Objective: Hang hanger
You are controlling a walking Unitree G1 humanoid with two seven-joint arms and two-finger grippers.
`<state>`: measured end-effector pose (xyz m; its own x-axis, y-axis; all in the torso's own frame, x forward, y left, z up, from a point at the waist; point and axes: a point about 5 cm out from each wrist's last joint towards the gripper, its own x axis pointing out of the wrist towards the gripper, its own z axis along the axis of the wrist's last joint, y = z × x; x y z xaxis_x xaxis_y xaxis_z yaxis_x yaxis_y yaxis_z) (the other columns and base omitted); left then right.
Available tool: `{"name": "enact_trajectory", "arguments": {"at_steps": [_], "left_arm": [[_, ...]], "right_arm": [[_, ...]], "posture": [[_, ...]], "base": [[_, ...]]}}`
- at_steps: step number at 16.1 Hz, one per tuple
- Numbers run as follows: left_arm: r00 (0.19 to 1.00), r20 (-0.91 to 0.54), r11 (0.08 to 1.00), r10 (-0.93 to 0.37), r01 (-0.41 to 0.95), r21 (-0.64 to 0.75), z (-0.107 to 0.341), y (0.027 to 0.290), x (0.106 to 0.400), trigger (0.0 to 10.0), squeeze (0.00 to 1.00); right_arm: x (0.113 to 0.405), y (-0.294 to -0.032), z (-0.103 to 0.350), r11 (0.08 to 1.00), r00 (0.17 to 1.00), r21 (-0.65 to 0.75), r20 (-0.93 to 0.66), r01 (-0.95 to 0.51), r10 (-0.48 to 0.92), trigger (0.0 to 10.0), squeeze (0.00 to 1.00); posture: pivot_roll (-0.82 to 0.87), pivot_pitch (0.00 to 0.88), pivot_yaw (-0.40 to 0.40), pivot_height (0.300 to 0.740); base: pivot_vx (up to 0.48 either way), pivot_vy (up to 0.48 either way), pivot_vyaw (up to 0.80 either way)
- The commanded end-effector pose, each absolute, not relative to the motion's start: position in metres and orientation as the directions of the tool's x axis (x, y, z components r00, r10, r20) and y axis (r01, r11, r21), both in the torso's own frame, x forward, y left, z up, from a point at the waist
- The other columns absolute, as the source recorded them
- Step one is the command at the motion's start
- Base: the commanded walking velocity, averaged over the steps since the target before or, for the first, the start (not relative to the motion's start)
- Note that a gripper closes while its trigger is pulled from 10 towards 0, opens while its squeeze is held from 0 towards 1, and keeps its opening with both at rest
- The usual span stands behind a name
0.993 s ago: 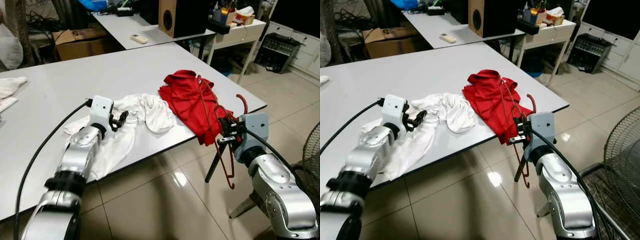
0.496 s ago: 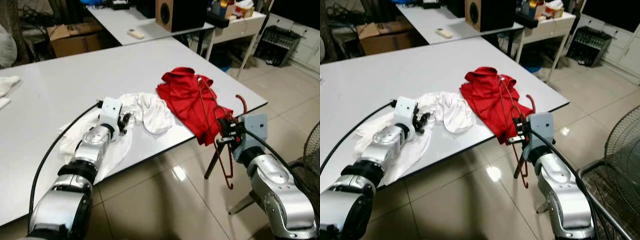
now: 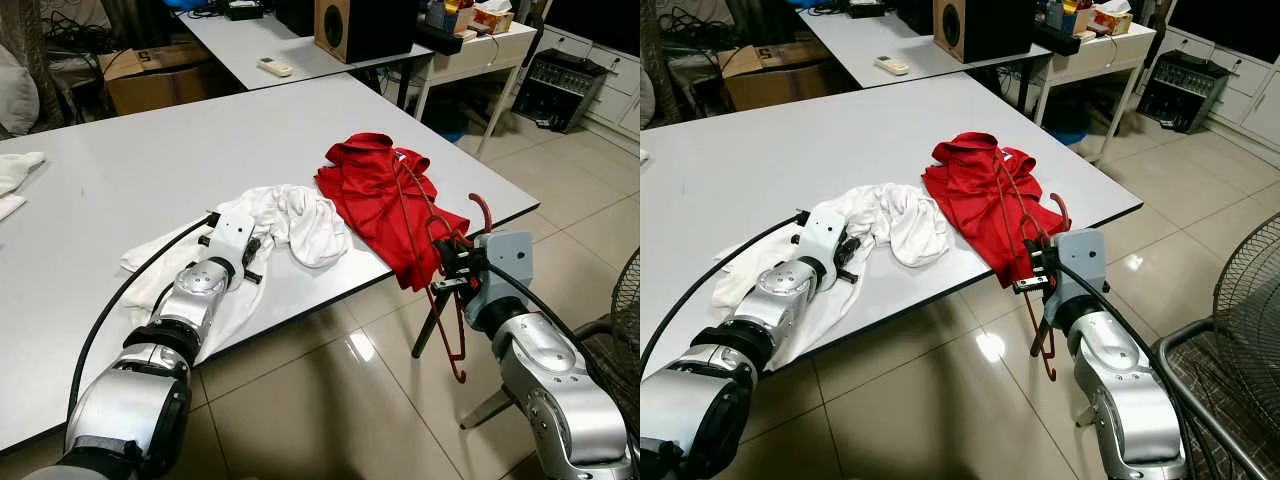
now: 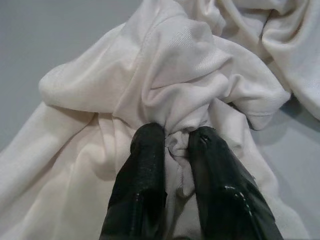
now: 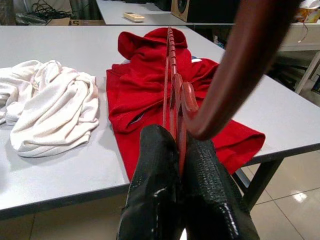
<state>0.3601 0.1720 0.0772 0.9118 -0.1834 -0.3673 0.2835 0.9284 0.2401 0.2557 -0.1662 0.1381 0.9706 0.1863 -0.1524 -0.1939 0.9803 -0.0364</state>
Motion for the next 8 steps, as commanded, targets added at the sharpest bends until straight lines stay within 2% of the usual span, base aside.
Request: {"name": "enact_trajectory", "arguments": {"at_steps": [1, 7, 8], "left_arm": [[0.910, -0.375, 0.926, -0.179, 0.285, 0.249, 0.078, 0.175, 0.360, 0.0, 0.00], [0.914, -0.337, 0.913, -0.225, 0.319, 0.255, 0.090, 0.187, 0.364, 0.0, 0.00], [0.909, -0.276, 0.871, -0.311, 0.389, 0.299, 0.111, 0.192, 0.370, 0.0, 0.00]], "right_arm": [[0.254, -0.167, 0.140, 0.982, 0.974, -0.039, -0.142, -0.186, 0.179, 10.0, 0.00], [0.257, -0.164, 0.138, 0.982, 0.973, -0.034, -0.142, -0.188, 0.181, 10.0, 0.00], [0.255, -0.166, 0.137, 0.984, 0.975, -0.028, -0.143, -0.177, 0.172, 10.0, 0.00]], "posture": [[-0.17, 0.000, 0.024, 0.740], [-0.17, 0.000, 0.025, 0.740], [-0.16, 0.000, 0.025, 0.740]], "base": [[0.000, 0.000, 0.00], [0.000, 0.000, 0.00], [0.000, 0.000, 0.00]]}}
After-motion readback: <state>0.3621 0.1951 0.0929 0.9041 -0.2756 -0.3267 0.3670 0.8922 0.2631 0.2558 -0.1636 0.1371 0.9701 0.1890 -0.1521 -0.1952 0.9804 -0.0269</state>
